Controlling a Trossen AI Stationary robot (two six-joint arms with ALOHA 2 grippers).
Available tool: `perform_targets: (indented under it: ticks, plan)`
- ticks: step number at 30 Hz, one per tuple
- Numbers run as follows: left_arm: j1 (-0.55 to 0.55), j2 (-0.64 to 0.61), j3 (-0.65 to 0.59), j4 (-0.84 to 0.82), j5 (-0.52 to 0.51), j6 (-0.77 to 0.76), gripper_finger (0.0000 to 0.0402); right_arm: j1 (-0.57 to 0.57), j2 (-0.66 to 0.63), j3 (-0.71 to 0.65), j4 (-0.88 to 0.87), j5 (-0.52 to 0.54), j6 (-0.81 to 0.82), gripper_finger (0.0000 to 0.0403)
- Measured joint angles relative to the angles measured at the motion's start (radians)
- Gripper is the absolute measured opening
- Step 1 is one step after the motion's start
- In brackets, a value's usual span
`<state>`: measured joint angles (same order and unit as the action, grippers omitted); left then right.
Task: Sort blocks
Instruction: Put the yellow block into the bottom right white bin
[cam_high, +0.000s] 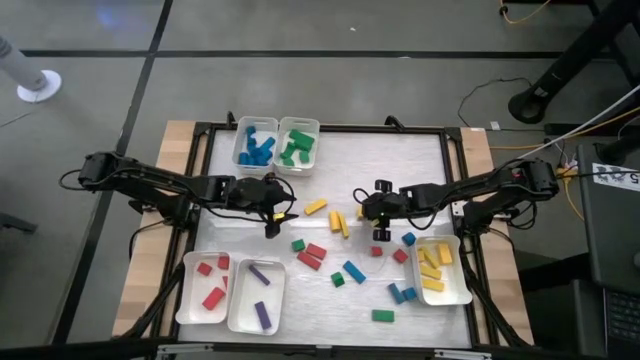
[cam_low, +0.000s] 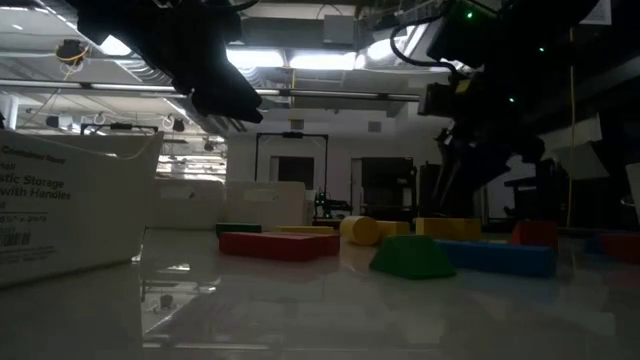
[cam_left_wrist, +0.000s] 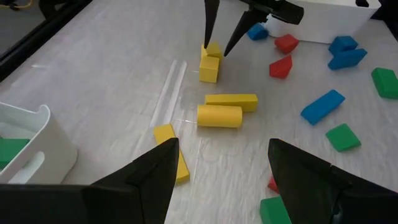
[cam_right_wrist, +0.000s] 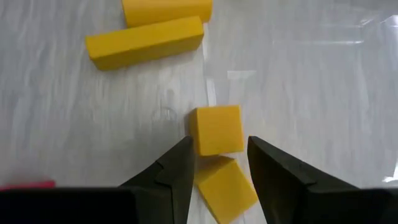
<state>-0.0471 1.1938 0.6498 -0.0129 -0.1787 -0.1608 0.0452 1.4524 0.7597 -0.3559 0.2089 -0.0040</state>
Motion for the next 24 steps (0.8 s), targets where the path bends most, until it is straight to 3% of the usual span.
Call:
perform_targets:
  ticks: [12, 24]
  plan:
    - [0.0, 0.0, 0.0, 0.0, 0.0, 0.0, 0.0237, 0.0, -0.001, 0.002, -0.11, 0.012, -0.138, 0.015]
    - [0.0, 0.0, 0.0, 0.0, 0.0, 0.0, 0.0237, 0.0, -0.001, 0.002, -0.11, 0.035, -0.104, 0.0158]
